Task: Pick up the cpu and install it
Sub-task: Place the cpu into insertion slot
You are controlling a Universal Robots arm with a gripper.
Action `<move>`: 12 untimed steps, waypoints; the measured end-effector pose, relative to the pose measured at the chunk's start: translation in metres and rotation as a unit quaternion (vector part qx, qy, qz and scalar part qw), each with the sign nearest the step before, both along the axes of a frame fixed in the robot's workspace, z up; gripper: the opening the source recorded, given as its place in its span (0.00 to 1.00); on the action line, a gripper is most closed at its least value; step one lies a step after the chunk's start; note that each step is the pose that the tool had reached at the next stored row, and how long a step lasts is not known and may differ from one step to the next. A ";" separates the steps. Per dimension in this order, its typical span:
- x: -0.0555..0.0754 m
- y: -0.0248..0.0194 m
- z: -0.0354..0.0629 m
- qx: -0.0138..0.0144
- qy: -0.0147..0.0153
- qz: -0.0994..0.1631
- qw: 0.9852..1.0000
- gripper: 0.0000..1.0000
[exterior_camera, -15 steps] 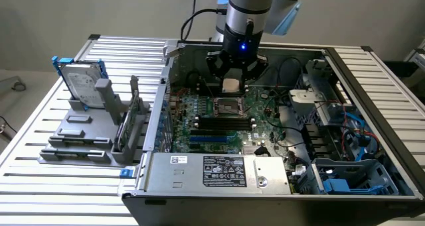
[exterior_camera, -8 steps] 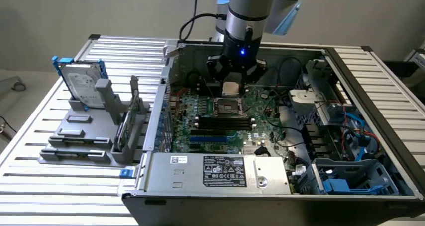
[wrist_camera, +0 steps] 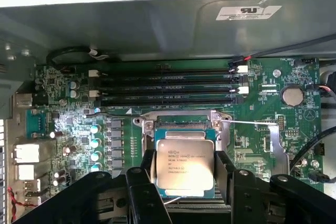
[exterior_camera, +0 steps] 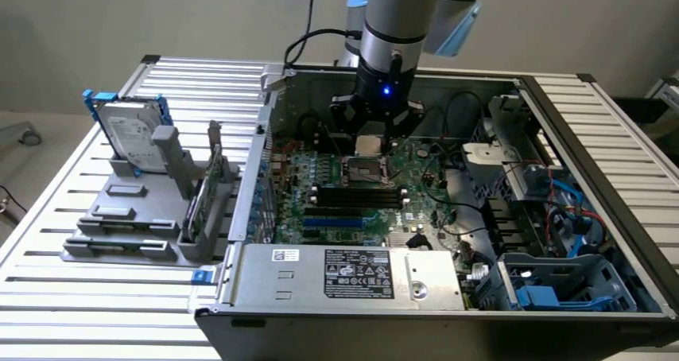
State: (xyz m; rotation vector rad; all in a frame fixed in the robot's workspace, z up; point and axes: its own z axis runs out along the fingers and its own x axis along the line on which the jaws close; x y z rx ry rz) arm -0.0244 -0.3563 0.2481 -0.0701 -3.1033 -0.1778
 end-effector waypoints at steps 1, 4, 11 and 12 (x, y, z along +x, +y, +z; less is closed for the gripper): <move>0.000 0.0000 -0.0001 0.000 0.000 -0.004 1.000 0.55; 0.000 0.0001 -0.0001 0.000 0.000 -0.024 1.000 0.55; 0.000 0.0002 0.0000 0.000 0.000 -0.062 0.998 0.55; 0.000 0.0002 0.0000 0.000 0.000 -0.062 0.998 0.55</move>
